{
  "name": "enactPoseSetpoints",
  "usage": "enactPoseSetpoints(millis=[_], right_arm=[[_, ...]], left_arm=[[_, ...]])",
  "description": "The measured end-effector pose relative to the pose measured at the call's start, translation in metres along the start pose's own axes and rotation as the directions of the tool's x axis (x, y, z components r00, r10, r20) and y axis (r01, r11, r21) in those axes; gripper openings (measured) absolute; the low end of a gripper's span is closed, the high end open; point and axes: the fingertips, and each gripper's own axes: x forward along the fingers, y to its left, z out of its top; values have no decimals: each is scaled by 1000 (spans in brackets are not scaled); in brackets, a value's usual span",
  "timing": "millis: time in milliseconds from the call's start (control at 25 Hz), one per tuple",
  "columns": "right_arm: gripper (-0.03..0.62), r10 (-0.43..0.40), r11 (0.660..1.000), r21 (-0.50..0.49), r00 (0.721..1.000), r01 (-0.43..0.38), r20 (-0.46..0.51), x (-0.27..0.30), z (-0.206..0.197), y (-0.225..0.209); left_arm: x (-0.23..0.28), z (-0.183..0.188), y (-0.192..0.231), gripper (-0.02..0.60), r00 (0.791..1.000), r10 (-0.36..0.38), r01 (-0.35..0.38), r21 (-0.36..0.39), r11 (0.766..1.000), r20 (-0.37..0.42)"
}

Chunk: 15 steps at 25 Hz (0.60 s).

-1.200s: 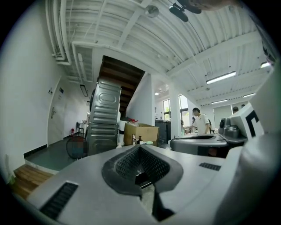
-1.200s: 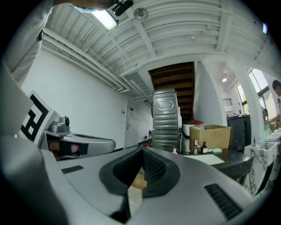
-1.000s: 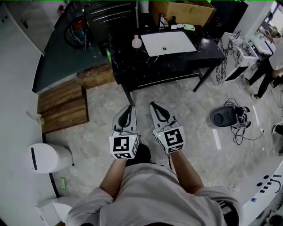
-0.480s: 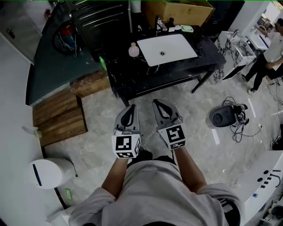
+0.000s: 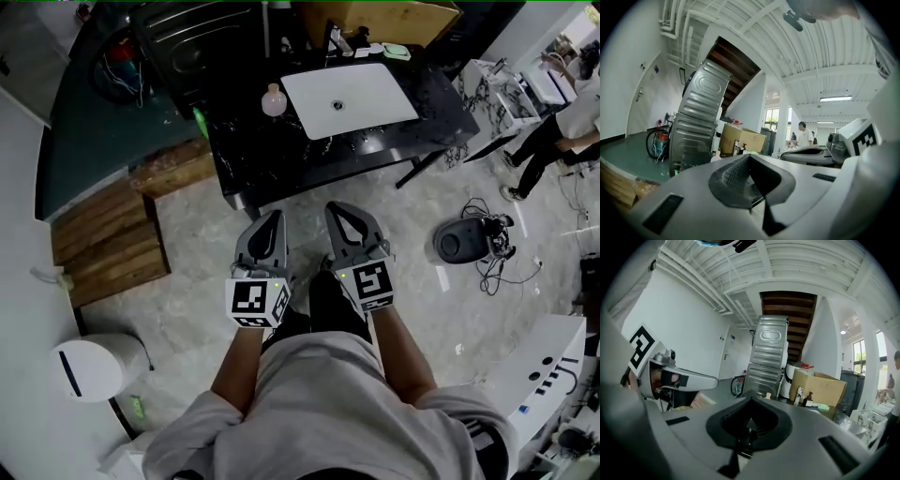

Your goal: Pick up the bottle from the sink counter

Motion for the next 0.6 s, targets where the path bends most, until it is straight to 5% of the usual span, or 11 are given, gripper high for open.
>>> enactPoseSetpoints(millis=[600], right_arm=[[9,167,986,-2,983,-167,73,106,5,-125]], left_arm=[[162,-7,38,12,983,150,-139,104,985,-108]])
